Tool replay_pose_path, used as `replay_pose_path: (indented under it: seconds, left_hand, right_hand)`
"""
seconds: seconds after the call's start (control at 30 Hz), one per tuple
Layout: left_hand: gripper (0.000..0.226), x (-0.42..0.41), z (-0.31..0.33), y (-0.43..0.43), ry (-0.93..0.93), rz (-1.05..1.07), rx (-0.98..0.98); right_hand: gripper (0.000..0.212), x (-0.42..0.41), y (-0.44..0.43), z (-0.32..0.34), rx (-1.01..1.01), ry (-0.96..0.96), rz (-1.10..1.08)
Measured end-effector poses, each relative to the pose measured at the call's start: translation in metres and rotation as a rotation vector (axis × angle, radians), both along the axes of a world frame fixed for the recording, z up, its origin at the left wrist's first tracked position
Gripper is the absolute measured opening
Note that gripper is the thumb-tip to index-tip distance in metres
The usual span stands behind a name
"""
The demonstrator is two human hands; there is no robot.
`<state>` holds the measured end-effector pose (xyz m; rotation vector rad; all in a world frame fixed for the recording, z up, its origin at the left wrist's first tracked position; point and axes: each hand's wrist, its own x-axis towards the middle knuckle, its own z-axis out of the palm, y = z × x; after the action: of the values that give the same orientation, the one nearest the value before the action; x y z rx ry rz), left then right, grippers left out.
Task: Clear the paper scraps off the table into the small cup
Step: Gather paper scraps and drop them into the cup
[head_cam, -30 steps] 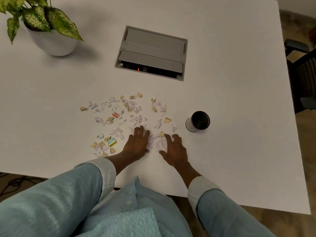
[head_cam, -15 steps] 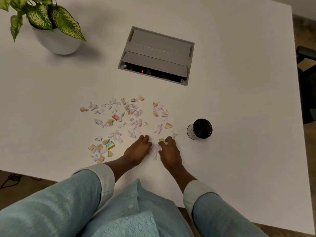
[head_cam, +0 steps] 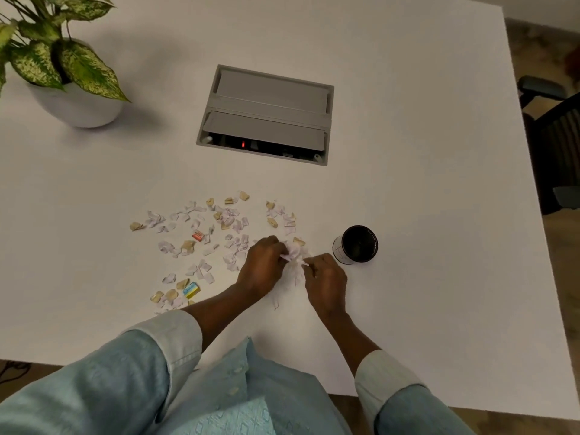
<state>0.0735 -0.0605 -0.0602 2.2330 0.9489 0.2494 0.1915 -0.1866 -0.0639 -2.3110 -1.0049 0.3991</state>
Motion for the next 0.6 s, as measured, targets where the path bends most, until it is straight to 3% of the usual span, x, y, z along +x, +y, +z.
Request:
replay_pose_path:
  seconds: [0.27,0.43,0.6]
  left_hand:
    - [0.005,0.061,0.042,-0.005,-0.132,-0.043,-0.014]
    - [0.009,0.104,0.051,-0.016,-0.022,-0.153,-0.022]
    - [0.009,0.131,0.055,-0.027,0.08,-0.284,-0.037]
  right_hand:
    - [0.012,0.037,-0.008,0.045,0.155,0.002,-0.339]
    - [0.007,0.072,-0.016,0.055,0.093,-0.042,-0.482]
    - [0.016,0.091,-0.02,0.053,0.028,-0.037,-0.503]
